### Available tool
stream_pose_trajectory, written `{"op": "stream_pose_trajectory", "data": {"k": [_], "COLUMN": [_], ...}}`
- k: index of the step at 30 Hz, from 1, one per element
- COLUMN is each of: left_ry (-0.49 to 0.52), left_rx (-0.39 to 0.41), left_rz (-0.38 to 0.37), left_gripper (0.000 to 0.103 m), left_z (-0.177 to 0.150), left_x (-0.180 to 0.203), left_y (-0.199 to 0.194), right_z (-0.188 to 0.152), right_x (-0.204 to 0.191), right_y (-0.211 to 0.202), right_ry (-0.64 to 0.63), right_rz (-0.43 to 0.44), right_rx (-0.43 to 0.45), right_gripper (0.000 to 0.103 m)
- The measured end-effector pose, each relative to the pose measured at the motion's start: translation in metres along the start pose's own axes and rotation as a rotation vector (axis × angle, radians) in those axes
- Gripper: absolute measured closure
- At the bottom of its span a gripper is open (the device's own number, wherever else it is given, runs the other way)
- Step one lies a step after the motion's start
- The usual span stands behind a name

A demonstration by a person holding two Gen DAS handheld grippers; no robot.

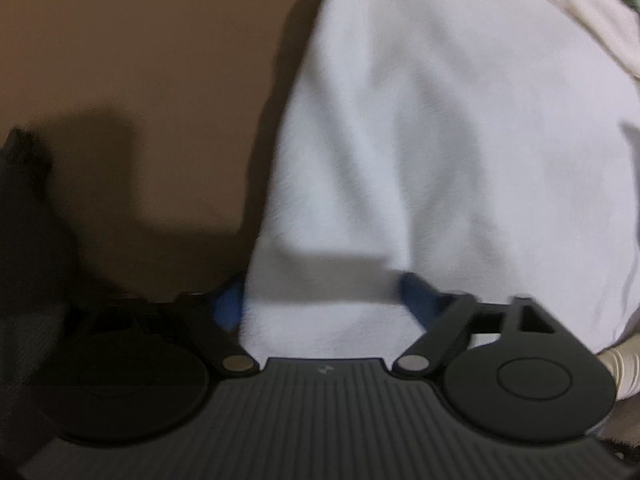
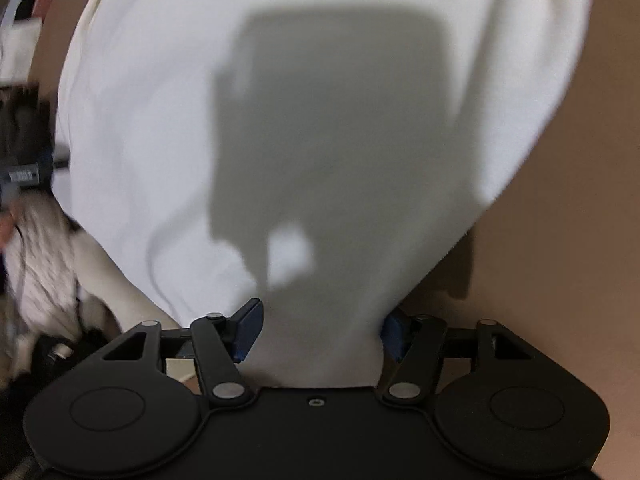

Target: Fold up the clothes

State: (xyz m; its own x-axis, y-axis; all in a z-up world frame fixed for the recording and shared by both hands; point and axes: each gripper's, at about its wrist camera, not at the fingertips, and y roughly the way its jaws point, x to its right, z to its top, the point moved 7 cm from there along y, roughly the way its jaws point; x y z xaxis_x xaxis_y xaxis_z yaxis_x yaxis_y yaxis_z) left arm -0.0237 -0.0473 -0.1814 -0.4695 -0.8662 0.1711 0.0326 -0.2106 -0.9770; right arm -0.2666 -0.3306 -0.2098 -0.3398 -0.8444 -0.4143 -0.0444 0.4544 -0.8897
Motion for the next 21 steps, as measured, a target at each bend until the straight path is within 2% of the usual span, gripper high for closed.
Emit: {"op": "stream_pose_trajectory", "data": {"k": [1,2,3,4,5,7,8,10,12,15,18,21], "left_ry": [0.025,0.055,0.093,0.136,0.177,0.218,0.203,0.129,0.015,-0.054,-0.078,-0.098], "left_rx": [0.023,0.043,0.057,0.074,0.093,0.127,0.143,0.179,0.226,0.328,0.434,0.526], "left_rz": [-0.013,-0.005,0.036,0.088,0.137,0.162,0.128,0.005,-0.16,-0.265,-0.297,-0.279], "left_gripper": [0.063,0.072,0.08,0.088,0.091,0.093,0.093,0.094,0.094,0.094,0.094,0.095], "left_z": [-0.002,-0.004,-0.006,-0.009,-0.01,-0.01,-0.007,0.001,0.012,0.036,0.065,0.101], "left_x": [0.005,0.011,0.018,0.025,0.033,0.045,0.047,0.046,0.038,0.032,0.032,0.029], "left_y": [-0.003,-0.006,-0.009,-0.012,-0.014,-0.018,-0.02,-0.027,-0.04,-0.063,-0.081,-0.081], "right_z": [0.002,0.004,0.007,0.009,0.011,0.015,0.016,0.019,0.031,0.049,0.063,0.082], "right_x": [-0.001,-0.003,-0.002,-0.003,-0.008,-0.018,-0.023,-0.03,-0.034,-0.031,-0.016,0.007], "right_y": [0.0,0.0,-0.003,-0.008,-0.017,-0.037,-0.048,-0.072,-0.096,-0.133,-0.158,-0.173], "right_ry": [-0.013,-0.022,-0.02,-0.023,-0.047,-0.096,-0.115,-0.138,-0.151,-0.156,-0.101,-0.004], "right_rz": [-0.015,-0.023,-0.001,0.027,0.082,0.164,0.197,0.257,0.294,0.341,0.327,0.273], "right_rx": [0.009,0.021,0.043,0.069,0.114,0.209,0.256,0.353,0.451,0.604,0.74,0.842], "right_gripper": [0.073,0.084,0.092,0.093,0.093,0.094,0.094,0.095,0.095,0.095,0.095,0.095]}}
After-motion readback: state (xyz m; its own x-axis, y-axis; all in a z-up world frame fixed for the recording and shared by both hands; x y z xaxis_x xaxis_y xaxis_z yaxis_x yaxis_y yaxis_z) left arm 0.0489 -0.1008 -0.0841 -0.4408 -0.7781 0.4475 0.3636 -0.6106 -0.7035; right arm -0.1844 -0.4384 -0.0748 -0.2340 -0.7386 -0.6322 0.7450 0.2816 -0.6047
